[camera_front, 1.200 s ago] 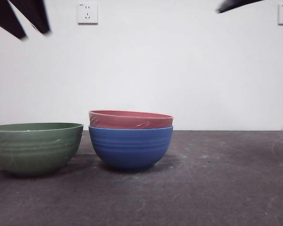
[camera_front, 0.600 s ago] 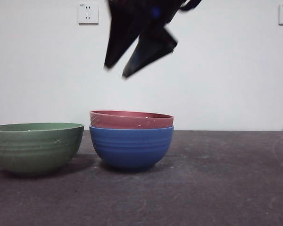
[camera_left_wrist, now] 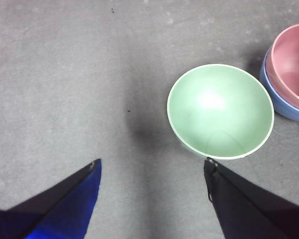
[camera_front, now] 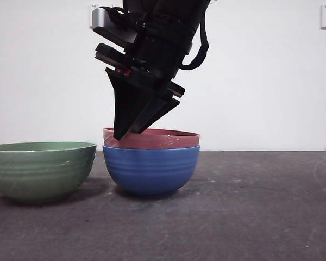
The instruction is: Pick up the green bowl on the top,put the green bowl on the left,pick up the red bowl in the middle,put the red bowl on the right
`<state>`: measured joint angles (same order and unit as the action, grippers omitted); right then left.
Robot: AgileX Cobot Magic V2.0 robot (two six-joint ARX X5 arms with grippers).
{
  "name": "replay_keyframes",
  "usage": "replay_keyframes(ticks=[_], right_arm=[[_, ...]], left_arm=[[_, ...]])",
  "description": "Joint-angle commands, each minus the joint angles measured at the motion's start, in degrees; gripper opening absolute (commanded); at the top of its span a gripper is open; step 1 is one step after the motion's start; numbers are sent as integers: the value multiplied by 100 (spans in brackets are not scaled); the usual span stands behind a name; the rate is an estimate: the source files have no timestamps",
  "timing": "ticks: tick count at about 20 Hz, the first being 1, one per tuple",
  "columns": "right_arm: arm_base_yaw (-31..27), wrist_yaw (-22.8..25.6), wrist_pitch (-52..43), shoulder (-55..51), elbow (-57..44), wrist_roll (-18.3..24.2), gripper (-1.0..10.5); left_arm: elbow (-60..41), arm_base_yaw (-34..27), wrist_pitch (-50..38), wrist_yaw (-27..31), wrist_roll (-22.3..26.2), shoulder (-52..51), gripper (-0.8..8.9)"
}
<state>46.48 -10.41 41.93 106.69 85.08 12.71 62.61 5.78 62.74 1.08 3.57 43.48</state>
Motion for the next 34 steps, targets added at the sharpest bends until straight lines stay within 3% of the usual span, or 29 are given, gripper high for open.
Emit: replay_keyframes(ticks=[1,4,6,16,22,26,30,34], right_arm=[[7,-2,-24,125,20,46,122],[9,13,-11,144,20,98,114],[9,11,-7,144,20,179,-17],[92,63,-11,11,63,284,-17],[129,363,-9,-525,70,328,-17],[111,1047,96,-1209,70,328,-17],[-221,2317,984,-2109,66,136,-17],[-1036,2411,1727,-2675,-378,-393,-17]], left_arm=[[-26,-13,-7,-2,61,-20,345],[-26,-13,-4,0,68,-20,345],[-26,-13,-4,0,70,-20,345],[-26,-13,-59,2,72,-17,345],[-26,-13,-170,0,70,-13,345],[-26,-13,-184,0,70,-13,345],[-26,-13,-188,-2,68,-13,345],[-26,-13,-203,-4,68,-13,345]])
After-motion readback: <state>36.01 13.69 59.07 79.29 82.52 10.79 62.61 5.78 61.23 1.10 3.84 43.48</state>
